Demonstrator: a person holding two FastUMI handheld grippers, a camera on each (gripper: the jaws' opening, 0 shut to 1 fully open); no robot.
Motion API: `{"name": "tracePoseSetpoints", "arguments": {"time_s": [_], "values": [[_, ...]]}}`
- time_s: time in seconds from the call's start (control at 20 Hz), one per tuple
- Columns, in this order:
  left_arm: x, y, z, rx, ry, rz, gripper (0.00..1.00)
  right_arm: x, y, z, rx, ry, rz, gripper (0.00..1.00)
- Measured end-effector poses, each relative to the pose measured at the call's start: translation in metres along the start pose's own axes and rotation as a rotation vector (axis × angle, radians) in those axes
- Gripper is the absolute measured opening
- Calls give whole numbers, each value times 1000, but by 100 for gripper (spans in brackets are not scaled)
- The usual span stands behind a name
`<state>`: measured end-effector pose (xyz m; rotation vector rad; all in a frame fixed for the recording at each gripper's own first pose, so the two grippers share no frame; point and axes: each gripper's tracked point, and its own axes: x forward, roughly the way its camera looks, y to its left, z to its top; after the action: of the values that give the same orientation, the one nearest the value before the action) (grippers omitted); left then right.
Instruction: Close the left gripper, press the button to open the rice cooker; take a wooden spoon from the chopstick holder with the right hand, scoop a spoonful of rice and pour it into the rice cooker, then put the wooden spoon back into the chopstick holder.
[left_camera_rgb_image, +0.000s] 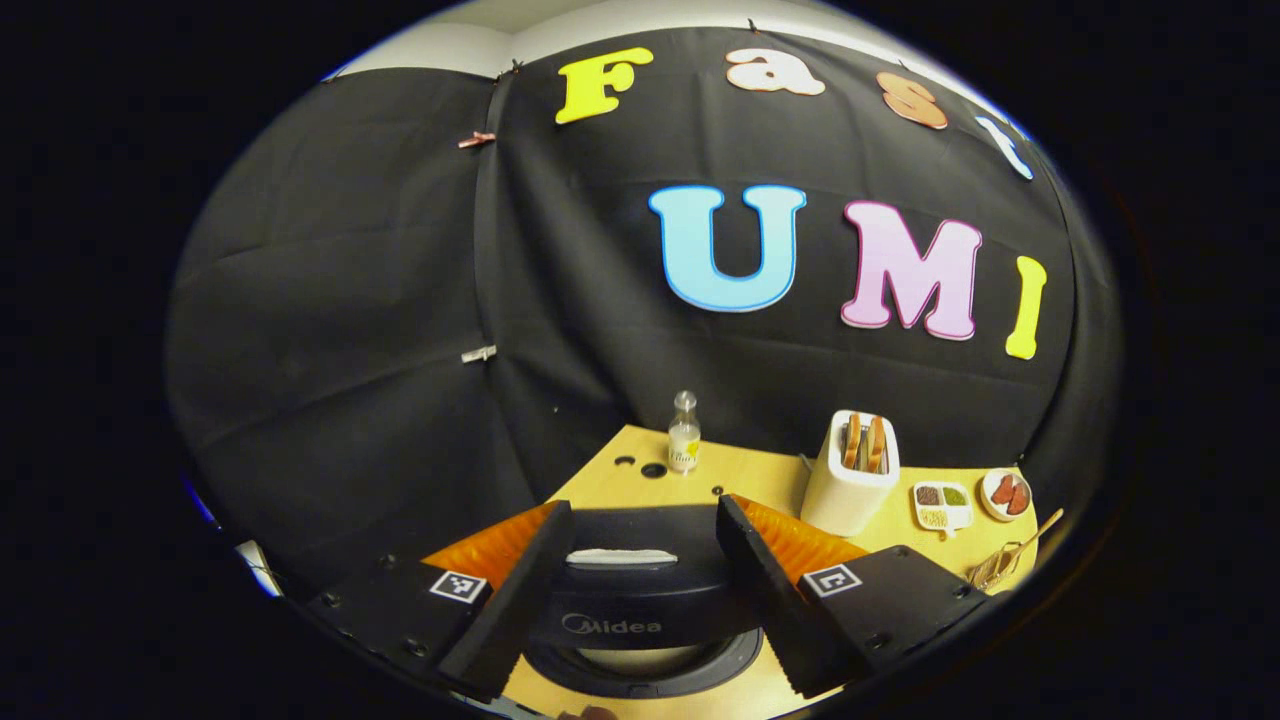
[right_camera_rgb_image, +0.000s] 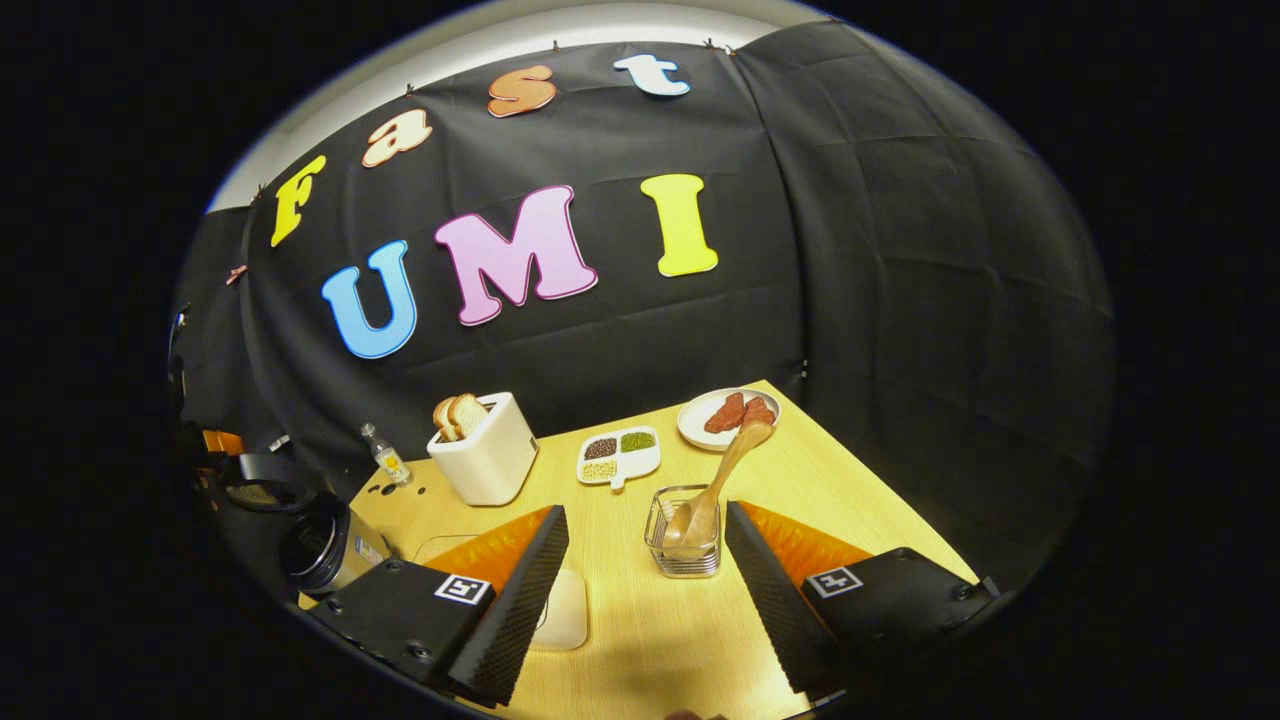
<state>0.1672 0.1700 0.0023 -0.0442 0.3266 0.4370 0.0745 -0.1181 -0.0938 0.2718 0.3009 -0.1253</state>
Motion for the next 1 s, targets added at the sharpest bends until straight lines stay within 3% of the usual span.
{"name": "tracePoseSetpoints", "arguments": {"time_s": [0.15, 0.65, 0.7, 1.0], "values": [[-1, 6, -41, -10, 62, 20, 100, 2, 2, -4, -9, 26, 32, 99], [-10, -8, -141, 18, 107, -31, 100, 10, 13, -12, -52, 72, 119, 98], [-8, -8, -137, 29, 62, -40, 100, 10, 14, -11, -54, 74, 128, 98], [-10, -12, -151, -7, 99, -14, 100, 14, 8, -17, -74, 102, 180, 98]]}}
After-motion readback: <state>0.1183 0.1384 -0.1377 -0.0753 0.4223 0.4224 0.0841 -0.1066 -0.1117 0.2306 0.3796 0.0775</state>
